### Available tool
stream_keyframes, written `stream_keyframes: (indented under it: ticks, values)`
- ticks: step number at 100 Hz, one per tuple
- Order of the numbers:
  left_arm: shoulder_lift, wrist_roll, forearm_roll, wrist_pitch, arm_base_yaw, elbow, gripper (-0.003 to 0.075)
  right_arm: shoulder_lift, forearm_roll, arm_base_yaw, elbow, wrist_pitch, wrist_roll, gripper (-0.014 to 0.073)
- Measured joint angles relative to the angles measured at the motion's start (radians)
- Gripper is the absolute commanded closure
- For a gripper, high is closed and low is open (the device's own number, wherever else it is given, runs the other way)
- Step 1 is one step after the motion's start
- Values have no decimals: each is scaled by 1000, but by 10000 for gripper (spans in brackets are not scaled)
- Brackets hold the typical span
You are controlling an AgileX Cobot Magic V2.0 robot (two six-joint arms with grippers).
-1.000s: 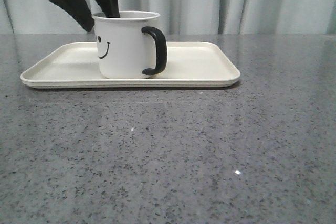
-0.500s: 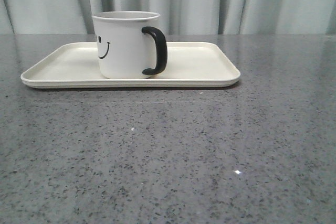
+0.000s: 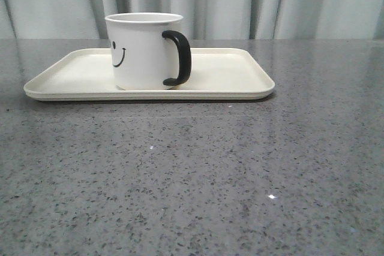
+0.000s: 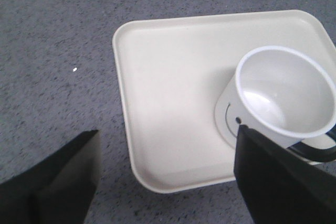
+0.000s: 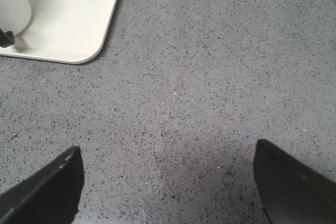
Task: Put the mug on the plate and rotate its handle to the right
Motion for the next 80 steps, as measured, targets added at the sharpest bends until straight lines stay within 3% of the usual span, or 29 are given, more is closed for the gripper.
stream_keyframes:
  ticks: [42, 80]
  values:
    - [-444, -9, 34, -5, 171, 345, 208, 0, 0, 0, 0, 1, 0, -55]
    - [-593, -9, 54, 46, 189, 421, 208, 0, 16, 0, 0, -23, 0, -55]
